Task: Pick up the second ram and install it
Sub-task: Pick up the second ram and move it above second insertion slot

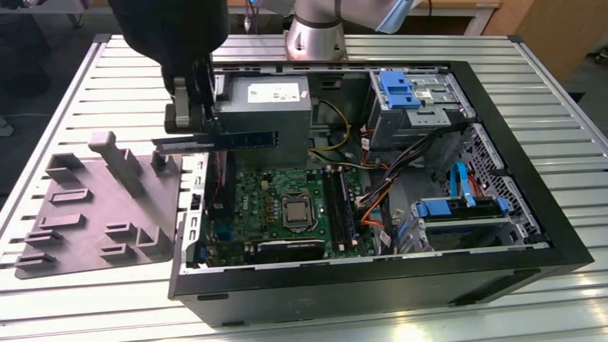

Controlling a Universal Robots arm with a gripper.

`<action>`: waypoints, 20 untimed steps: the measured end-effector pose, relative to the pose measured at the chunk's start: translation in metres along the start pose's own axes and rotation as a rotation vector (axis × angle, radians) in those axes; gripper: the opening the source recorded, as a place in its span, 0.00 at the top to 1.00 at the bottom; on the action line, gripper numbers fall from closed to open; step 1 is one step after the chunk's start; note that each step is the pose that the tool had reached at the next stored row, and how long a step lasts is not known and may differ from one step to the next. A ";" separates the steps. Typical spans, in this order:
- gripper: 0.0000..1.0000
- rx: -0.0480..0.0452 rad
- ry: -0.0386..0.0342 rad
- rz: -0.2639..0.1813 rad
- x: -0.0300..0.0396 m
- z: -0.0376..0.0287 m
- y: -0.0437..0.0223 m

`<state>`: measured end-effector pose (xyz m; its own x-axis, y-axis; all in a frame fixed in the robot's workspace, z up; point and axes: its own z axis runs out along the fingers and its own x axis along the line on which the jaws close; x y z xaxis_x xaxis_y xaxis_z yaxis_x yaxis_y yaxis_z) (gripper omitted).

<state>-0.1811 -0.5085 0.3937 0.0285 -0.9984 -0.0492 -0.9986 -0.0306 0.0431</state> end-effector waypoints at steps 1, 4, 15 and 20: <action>0.88 0.0000 0.0000 0.000 0.0000 0.0000 -0.0008; 0.88 0.0000 0.0000 0.000 0.0005 -0.0008 -0.0177; 0.88 0.0000 -0.0001 0.000 0.0007 -0.0012 -0.0264; 0.88 0.0000 0.0000 0.000 0.0009 -0.0013 -0.0303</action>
<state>-0.1507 -0.5085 0.3937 0.0285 -0.9984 -0.0492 -0.9986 -0.0306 0.0431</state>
